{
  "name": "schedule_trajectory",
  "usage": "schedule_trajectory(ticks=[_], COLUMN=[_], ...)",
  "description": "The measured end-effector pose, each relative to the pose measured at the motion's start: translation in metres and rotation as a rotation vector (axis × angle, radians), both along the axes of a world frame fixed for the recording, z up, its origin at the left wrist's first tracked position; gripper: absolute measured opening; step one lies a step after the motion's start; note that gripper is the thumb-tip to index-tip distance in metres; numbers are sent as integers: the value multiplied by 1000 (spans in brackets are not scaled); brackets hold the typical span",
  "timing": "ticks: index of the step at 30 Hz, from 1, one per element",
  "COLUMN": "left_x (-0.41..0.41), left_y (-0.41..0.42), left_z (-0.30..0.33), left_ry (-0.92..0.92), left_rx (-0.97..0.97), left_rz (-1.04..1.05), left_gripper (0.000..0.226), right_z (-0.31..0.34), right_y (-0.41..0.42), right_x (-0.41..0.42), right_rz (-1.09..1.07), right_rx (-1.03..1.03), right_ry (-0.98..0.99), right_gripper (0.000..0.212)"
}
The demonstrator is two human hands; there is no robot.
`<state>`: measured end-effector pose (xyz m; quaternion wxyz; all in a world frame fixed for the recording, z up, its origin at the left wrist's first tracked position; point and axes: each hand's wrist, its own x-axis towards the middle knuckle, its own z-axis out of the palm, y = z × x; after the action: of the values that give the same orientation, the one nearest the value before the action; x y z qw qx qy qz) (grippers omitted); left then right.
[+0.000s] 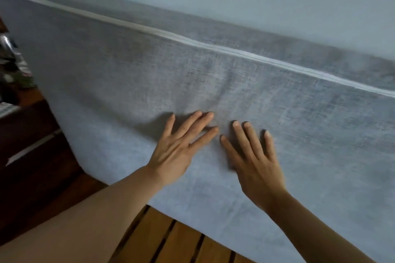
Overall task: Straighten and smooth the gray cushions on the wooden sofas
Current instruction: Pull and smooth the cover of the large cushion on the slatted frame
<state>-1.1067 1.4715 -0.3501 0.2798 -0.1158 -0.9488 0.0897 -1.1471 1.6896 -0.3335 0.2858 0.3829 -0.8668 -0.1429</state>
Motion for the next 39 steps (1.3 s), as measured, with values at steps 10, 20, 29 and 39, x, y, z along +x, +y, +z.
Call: schedule_trajectory(ticks=[10,20,29,39], left_x=[49,64,36,-28], left_y=[-160,-233,-263,-245], left_z=[-124,-245,-301,-265], left_ry=[-207,-286,-64,-492], left_rx=[85,76,-133,-221], left_rz=[107,173,121,285], left_gripper=[117,104,92,99], right_z=[-138,-256,-303,-285], right_y=[-134,-225,-217,-218], right_x=[37,52,20,-36], right_rz=[-45,32,-101,-114], right_rx=[350,704,884,872], right_ry=[-34,-31,-59,53], right_gripper=[95,73,106,93])
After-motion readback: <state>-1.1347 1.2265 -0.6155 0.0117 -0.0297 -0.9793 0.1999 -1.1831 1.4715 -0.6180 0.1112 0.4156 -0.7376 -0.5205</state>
